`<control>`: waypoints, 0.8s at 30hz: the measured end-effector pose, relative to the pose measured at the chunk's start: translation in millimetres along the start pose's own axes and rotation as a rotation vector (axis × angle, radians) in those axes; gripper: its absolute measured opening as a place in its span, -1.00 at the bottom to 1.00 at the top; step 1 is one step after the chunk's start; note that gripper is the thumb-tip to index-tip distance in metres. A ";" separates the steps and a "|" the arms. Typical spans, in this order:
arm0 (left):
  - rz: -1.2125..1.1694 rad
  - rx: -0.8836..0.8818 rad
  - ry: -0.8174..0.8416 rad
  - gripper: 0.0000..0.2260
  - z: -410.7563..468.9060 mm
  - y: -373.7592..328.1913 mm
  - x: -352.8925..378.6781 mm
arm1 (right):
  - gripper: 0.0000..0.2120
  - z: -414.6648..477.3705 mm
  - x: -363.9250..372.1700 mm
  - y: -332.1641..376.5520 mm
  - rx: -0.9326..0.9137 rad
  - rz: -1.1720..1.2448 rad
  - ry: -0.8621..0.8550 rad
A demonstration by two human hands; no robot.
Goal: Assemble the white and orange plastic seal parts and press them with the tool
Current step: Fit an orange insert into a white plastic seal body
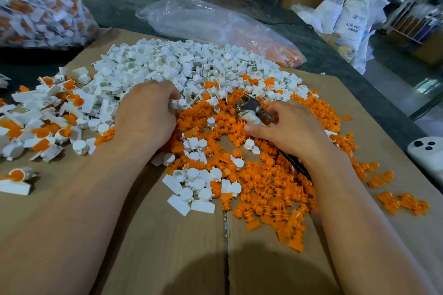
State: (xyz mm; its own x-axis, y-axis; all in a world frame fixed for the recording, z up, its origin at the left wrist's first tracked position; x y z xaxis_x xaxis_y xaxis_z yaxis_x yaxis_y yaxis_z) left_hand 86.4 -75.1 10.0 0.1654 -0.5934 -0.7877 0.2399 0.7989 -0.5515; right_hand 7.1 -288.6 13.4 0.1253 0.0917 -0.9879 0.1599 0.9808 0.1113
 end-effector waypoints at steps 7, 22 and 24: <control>-0.584 -0.140 -0.012 -0.86 -7.2 -2.0 -20.4 | -0.60 -6.4 -27.5 12.7 -0.107 0.193 -0.323; -1.111 -0.235 0.456 -0.85 -23.0 -21.9 -1.8 | -0.79 -10.2 2.3 51.4 -0.382 0.058 0.103; -1.106 -0.236 0.488 -0.78 -24.2 -23.0 -0.6 | -0.81 -9.5 2.3 51.6 -0.382 0.052 0.090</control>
State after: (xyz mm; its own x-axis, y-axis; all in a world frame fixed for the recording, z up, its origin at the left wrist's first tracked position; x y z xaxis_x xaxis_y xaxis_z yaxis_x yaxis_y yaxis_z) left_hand 57.6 -90.7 16.4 -0.4037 -0.9037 0.1430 -0.1636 -0.0825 -0.9831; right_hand 6.3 -236.1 15.9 0.0342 0.1407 -0.9895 -0.2223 0.9663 0.1297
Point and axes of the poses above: each hand's wrist, its own z-axis towards the middle knuckle, its own x-axis out of the palm, y = z × x, the point moved 6 cm from there along z, towards the middle knuckle, and after that the axes turned 11 degrees about -x, right-handed, at the moved point
